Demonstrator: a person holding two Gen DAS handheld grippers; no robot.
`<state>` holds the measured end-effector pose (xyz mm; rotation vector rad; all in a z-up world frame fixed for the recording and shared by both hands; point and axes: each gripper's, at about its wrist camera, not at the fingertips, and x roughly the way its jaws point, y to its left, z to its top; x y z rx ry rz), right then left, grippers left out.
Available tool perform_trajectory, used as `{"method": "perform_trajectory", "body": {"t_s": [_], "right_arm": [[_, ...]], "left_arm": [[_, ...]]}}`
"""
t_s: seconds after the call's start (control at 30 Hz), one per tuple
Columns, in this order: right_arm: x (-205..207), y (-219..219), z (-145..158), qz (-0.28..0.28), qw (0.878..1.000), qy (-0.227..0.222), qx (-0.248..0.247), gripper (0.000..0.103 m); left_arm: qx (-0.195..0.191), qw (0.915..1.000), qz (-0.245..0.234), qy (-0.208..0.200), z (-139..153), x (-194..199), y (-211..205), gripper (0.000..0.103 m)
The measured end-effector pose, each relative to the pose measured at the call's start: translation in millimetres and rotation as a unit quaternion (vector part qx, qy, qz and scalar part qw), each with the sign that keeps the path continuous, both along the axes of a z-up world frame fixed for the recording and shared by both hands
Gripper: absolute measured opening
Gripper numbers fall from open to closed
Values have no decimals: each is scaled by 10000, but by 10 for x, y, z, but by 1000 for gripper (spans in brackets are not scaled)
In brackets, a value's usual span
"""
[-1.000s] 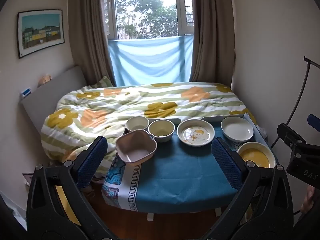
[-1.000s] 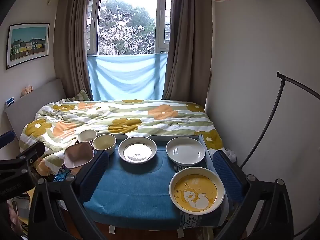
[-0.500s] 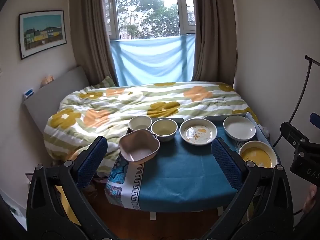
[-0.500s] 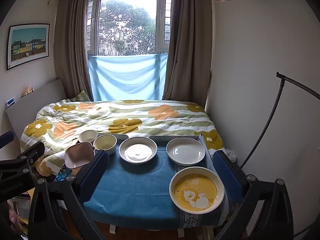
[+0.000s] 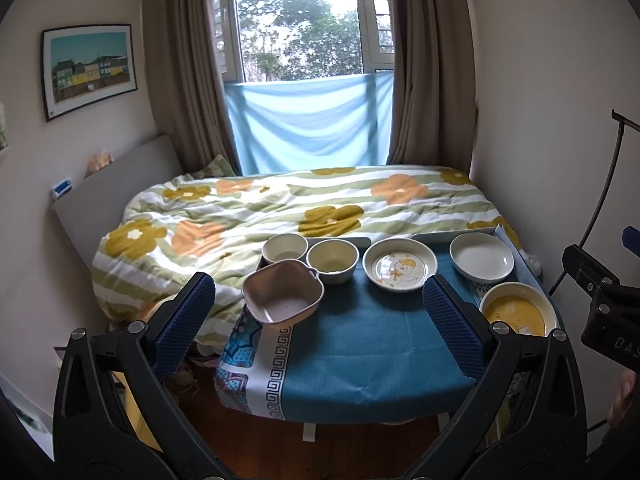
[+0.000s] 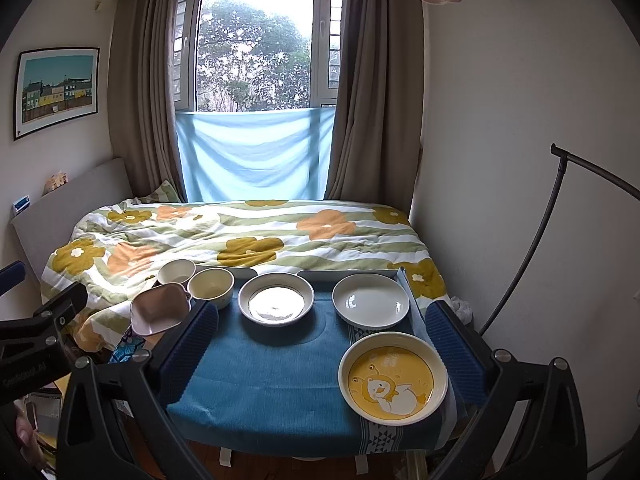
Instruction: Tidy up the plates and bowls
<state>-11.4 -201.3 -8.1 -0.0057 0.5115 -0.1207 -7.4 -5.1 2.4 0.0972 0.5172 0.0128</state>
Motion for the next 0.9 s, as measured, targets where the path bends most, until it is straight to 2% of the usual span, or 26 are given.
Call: {"method": "perform_trajectory", "body": {"t_s": [0.9], "right_arm": [[3, 1, 1, -9, 10000, -9, -3, 103]], "left_arm": [[-19, 10000, 50, -42, -3, -12, 33, 103]]}}
